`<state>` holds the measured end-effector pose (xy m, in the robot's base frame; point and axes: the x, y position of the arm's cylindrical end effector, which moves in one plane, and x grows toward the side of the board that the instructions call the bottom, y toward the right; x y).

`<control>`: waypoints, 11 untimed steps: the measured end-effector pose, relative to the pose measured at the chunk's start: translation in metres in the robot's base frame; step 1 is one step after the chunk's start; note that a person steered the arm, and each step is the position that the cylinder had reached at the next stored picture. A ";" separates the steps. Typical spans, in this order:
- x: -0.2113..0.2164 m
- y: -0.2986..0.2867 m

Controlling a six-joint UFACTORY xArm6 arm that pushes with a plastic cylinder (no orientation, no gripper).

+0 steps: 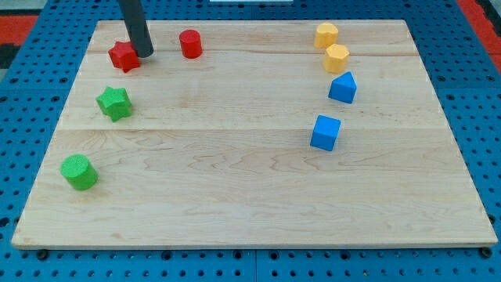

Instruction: Keep green star red star and red circle vertically above green circle

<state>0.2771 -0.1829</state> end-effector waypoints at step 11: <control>-0.084 0.015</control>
<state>0.1933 -0.1683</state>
